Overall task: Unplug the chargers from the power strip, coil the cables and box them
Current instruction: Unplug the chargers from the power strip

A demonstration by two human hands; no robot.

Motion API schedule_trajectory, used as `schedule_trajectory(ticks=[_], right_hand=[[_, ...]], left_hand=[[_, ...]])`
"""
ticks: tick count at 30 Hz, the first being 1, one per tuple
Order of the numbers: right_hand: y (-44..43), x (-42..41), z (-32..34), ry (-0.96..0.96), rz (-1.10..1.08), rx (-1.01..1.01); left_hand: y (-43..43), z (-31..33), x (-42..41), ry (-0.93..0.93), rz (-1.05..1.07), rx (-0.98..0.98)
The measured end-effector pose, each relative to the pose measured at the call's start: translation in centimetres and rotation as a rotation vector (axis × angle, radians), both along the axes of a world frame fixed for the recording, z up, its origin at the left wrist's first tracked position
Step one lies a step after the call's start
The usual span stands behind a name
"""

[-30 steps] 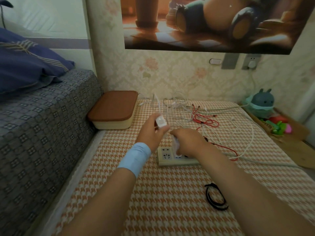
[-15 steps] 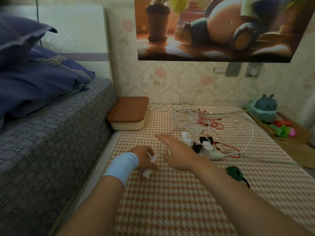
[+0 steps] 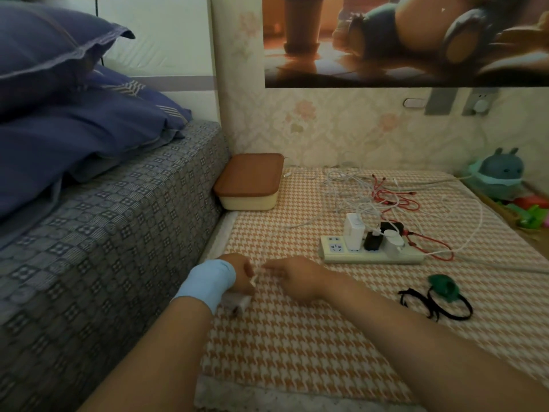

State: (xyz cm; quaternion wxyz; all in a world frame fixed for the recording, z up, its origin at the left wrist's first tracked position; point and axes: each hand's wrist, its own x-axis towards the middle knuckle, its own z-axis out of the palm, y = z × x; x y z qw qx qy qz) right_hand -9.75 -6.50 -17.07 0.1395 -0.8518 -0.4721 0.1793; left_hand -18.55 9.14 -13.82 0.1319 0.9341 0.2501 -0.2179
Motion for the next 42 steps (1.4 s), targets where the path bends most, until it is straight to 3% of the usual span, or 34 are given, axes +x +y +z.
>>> schedule_trajectory(ticks=[4,7,11,14,19,22,25,29,33,39,42], right_hand=[[-2.0,1.0,0.9,-0.034,-0.061,0.096],[-4.5,2.3,2.9,-0.115,-0.172,0.233],[-8.9,5.2,4.9,-0.207,-0.364,0.374],[-11.7,7.1,4.4,-0.257,-0.435,0.427],[-13.3,9.2,2.8,-0.566,-0.48,0.424],[-12.6,10.1,1.8,-0.5,-0.57,0.468],[-12.4,11.2,1.0,-0.355,-0.663,0.448],[-12.6,12.2,0.7,-0.28,-0.645,0.402],[-13.2,12.9,0.5,-0.251,-0.591,0.186],[-13.4,13.5,-0.1,-0.219,-0.597,0.206],[-13.5,13.4,-0.4,-0.21,-0.577,0.227]], left_hand=[[-0.7,0.4,1.1,0.037,0.045,0.129],[-3.2,2.5,2.9,-0.164,0.043,0.176],[-8.5,3.8,7.1,-0.477,-0.044,-0.056],[-11.9,2.7,9.8,-0.493,-0.097,-0.186],[-14.2,0.0,13.4,-0.527,-0.011,-0.386],[-14.6,-0.9,15.0,-0.646,0.013,-0.611],[-14.4,-1.4,16.2,-0.692,0.006,-0.699],[-14.0,-2.6,17.6,-0.691,-0.022,-0.721],[-13.5,-3.6,18.0,-0.727,-0.043,-0.747],[-14.2,-4.0,17.5,-0.832,-0.081,-0.622],[-13.9,-3.9,17.6,-0.774,-0.083,-0.614]])
